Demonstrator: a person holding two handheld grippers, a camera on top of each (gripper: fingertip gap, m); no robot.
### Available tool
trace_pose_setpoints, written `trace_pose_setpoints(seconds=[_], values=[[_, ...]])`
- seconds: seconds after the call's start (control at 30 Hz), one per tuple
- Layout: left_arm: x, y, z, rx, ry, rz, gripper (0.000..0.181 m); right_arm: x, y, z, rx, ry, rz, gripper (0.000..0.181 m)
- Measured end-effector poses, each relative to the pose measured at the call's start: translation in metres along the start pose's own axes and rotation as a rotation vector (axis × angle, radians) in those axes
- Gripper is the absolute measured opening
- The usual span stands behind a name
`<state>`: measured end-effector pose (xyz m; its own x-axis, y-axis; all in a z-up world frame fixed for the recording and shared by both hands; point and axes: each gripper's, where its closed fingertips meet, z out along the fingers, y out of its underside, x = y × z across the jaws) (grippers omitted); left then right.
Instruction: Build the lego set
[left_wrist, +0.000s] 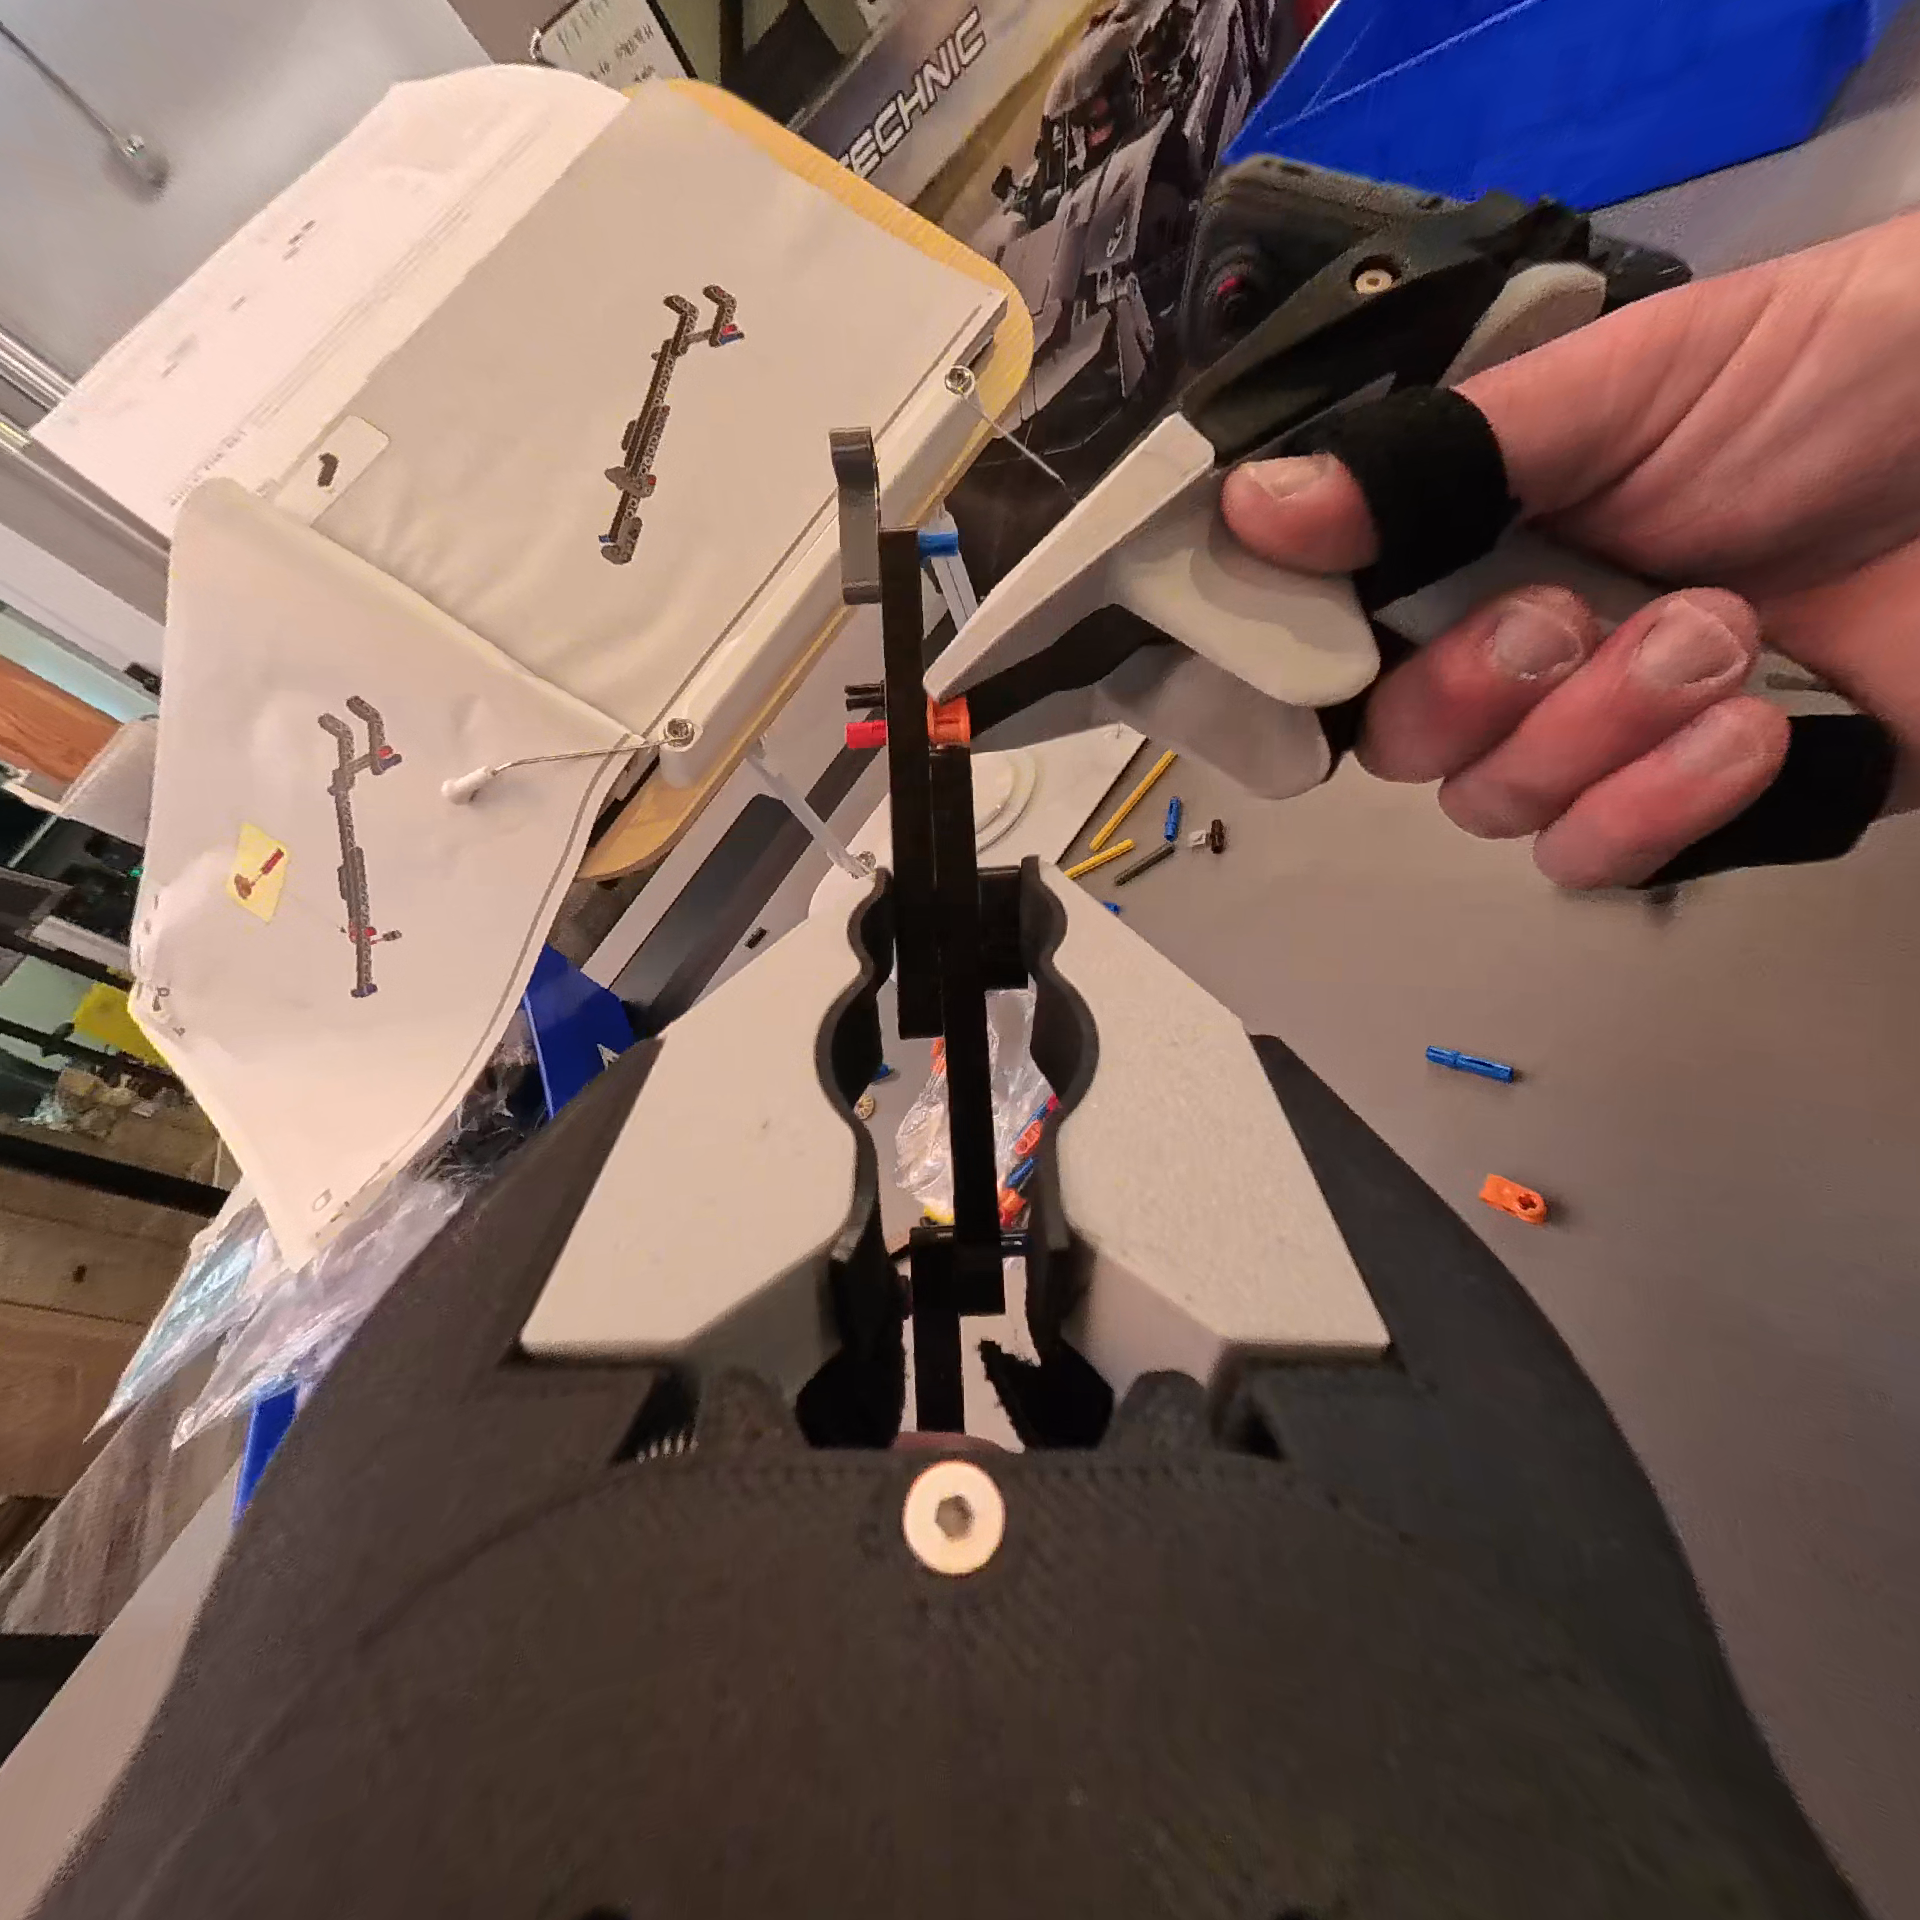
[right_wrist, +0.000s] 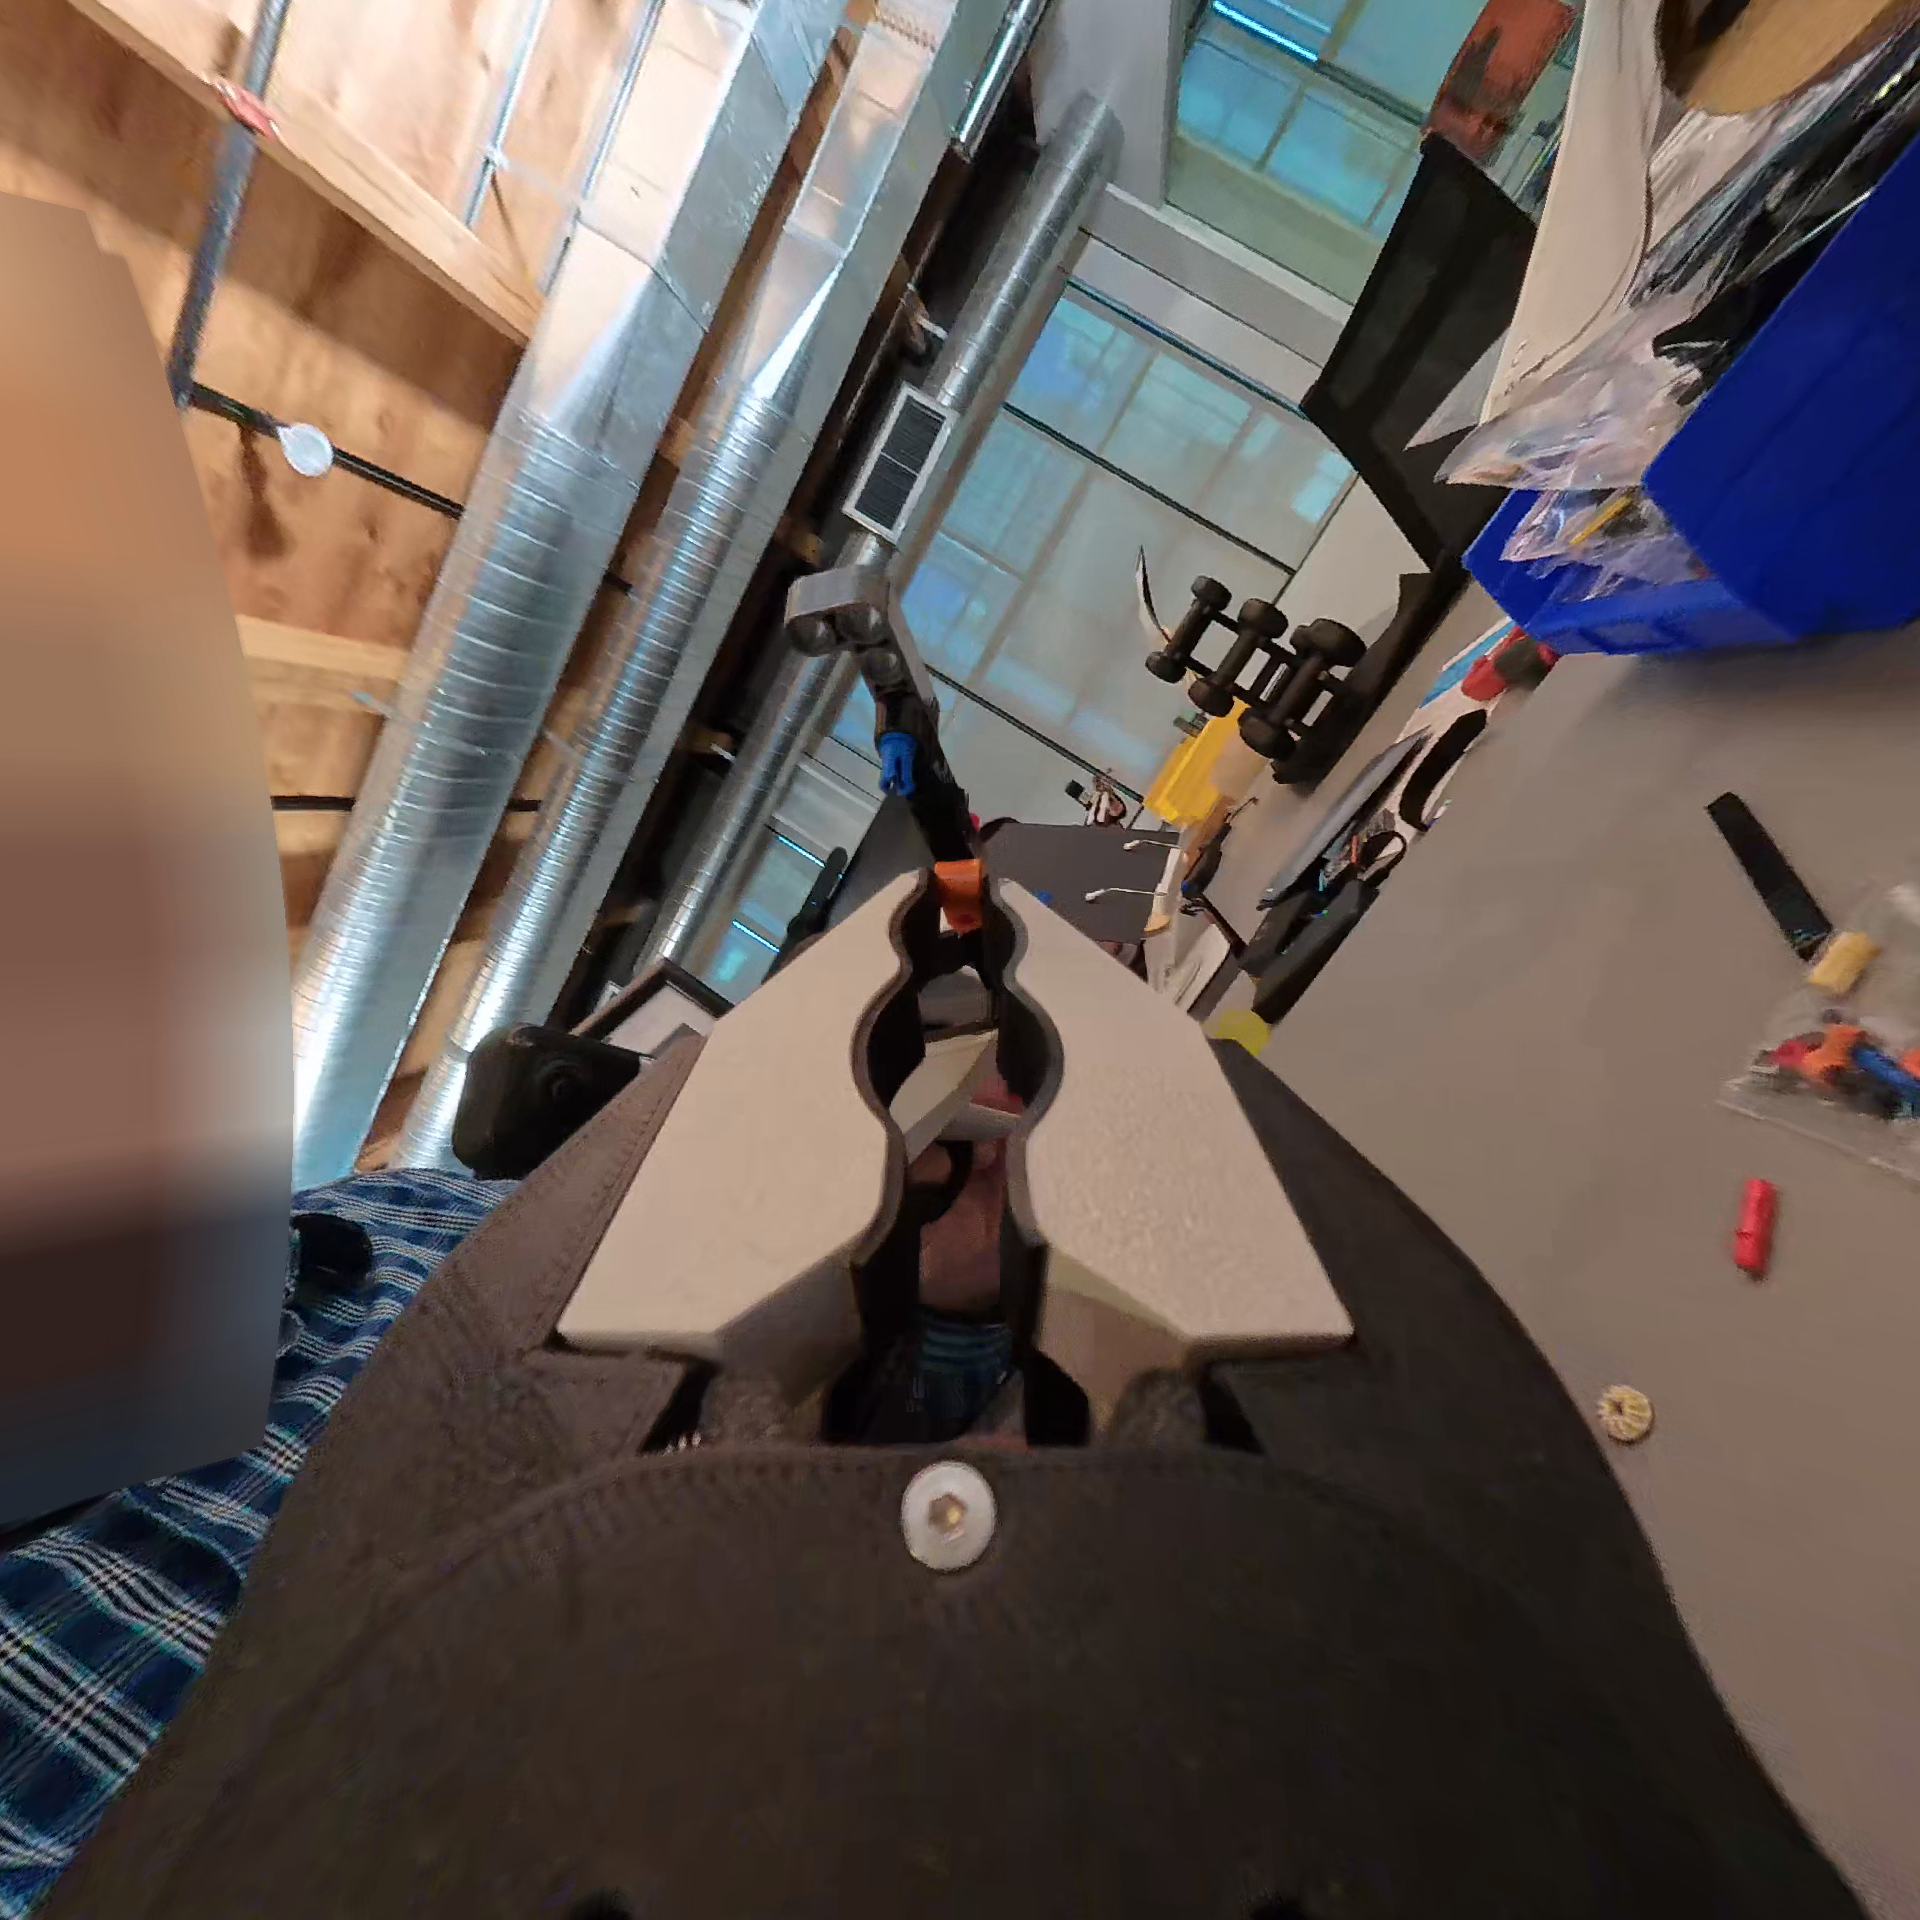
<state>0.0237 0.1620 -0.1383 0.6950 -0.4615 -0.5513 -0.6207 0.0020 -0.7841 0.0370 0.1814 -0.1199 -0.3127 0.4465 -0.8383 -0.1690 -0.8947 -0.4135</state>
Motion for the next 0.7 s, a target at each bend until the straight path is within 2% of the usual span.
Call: trace_pose_setpoints(seconds=[0.13,0.23,0.4,0.57,0.7], values=[[-0.001,0.005,0.0,-0.015,0.015,-0.045,0.021,0.004,0.0,0.001,0.008,0.02,-0.03,0.006],[-0.005,0.007,-0.001,-0.032,0.018,-0.068,0.021,0.009,0.0,-0.001,-0.005,0.053,-0.062,0.02],[-0.012,0.013,-0.006,-0.071,0.065,-0.134,0.021,0.007,0.004,-0.001,-0.056,0.087,-0.128,0.022],[-0.021,0.02,-0.016,-0.087,0.125,-0.269,0.021,0.011,0.008,-0.001,-0.099,0.149,-0.213,0.022],[-0.025,0.03,-0.024,-0.109,0.238,-0.43,0.021,0.012,0.009,0.001,-0.122,0.175,-0.253,0.022]])
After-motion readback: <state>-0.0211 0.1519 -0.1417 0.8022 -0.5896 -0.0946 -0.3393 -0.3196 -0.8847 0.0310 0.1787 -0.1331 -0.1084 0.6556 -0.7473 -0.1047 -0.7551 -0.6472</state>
